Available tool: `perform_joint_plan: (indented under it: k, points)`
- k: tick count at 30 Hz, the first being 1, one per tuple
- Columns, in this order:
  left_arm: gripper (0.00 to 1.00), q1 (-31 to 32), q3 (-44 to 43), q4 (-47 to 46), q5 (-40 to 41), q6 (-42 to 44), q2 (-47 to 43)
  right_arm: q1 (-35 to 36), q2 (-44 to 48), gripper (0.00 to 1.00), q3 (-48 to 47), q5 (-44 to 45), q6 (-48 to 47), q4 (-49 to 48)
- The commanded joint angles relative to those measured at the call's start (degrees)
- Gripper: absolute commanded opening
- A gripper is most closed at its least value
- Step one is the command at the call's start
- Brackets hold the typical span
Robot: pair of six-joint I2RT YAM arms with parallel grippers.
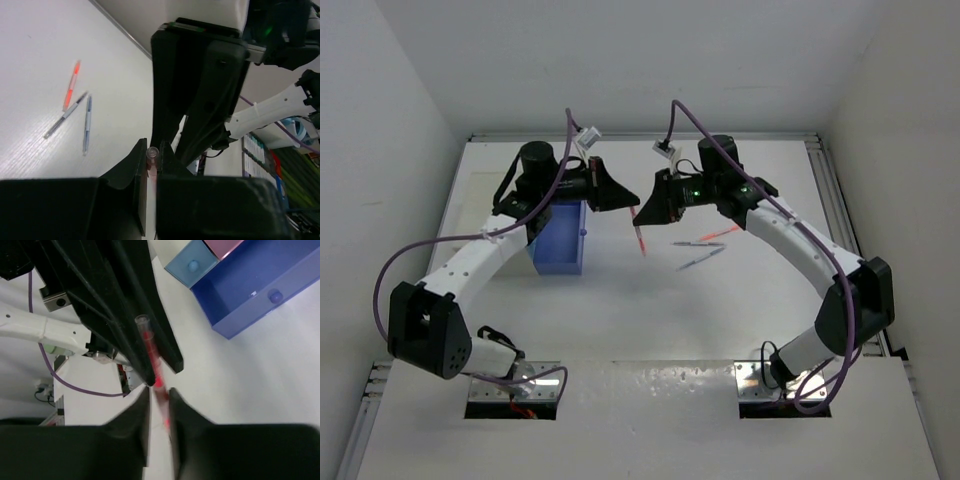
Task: Sort the stationery into containers
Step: Pick up the pen from the center of the board, then place the pen in the storage box, then pick up the pen from the center of the board.
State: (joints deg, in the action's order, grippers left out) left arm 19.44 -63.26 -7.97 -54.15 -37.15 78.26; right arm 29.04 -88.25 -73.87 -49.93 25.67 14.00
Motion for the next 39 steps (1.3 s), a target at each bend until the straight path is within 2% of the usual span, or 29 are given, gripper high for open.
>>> perform_joint_plan:
  k: [1,3,4,5,6,9,13,17,21,23,24,25,26,27,28,30,32,35,39]
  points:
    - [0.00,-1.8,-2.7,2.7,0.0,3.1,1.6,-0.1,0.5,0.24,-3.1,0.2,0.4,-1.7]
    - [0.00,-4.2,-5.1,7.8,2.8,7.2,2.7,-1.2,0.5,0.44,-3.0,2.3,-2.0,1.1]
    - [0.00,-6.0,-8.8,16.8,7.4,13.4,4.1,-2.7,0.4,0.47,-2.4,3.4,-4.1,2.7]
    - [0.00,-6.5,-11.5,21.7,11.0,17.8,4.1,-3.5,0.4,0.47,-2.2,4.0,-6.0,4.0]
    - [0.00,-7.0,-14.5,31.5,15.4,24.8,6.4,-5.1,0.1,0.47,-2.0,4.7,-8.3,5.2]
    - [0.00,-8.3,-24.2,44.1,30.3,33.1,11.7,-7.6,-1.0,0.44,-1.8,9.8,-19.0,11.5]
    - [0.00,-10.6,-28.3,49.9,44.5,35.3,17.3,-9.5,-4.0,0.40,-2.2,16.9,-30.7,18.2]
    - [0.00,-11.2,-29.3,52.3,49.8,36.9,21.2,-11.4,-7.1,0.38,-2.8,19.5,-35.1,20.8]
    - [0.01,-11.1,-28.2,53.4,51.8,36.9,23.7,-11.9,-8.5,0.38,-1.5,21.4,-42.0,21.7]
    - [0.07,-11.1,-27.5,53.0,52.0,36.8,24.4,-12.0,-9.2,0.38,-0.7,22.6,-46.5,21.9]
    - [0.21,-11.3,-27.3,53.0,50.7,36.9,24.9,-11.8,-10.4,0.38,0.3,23.6,-52.4,23.2]
    - [0.21,-11.3,-27.3,53.0,50.4,36.9,24.9,-11.8,-10.4,0.38,0.3,23.9,-54.0,23.2]
    - [0.25,-11.2,-27.6,53.2,50.2,36.8,25.2,-11.7,-11.2,0.38,0.3,23.8,-56.2,23.6]
    - [0.34,-11.4,-27.9,53.5,49.7,36.9,25.3,-11.8,-11.7,0.38,0.0,23.7,-58.3,24.4]
    - [0.39,-11.3,-28.1,53.7,48.1,38.6,25.5,-11.8,-13.0,0.39,-0.3,23.3,-63.5,26.3]
    - [0.46,-11.4,-28.7,54.5,46.2,39.9,25.5,-11.5,-14.7,0.40,-2.4,22.7,-71.5,31.0]
    - [0.50,-11.3,-28.8,54.8,44.1,40.5,25.5,-11.5,-17.4,0.40,-5.2,22.1,-75.5,34.1]
    - [0.51,-11.4,-28.4,54.8,42.2,40.9,24.8,-10.9,-19.9,0.39,-8.8,21.5,-82.7,39.9]
    - [0.51,-11.6,-27.3,54.5,39.7,41.5,23.3,-9.8,-21.6,0.33,-8.7,22.5,-90.2,43.0]
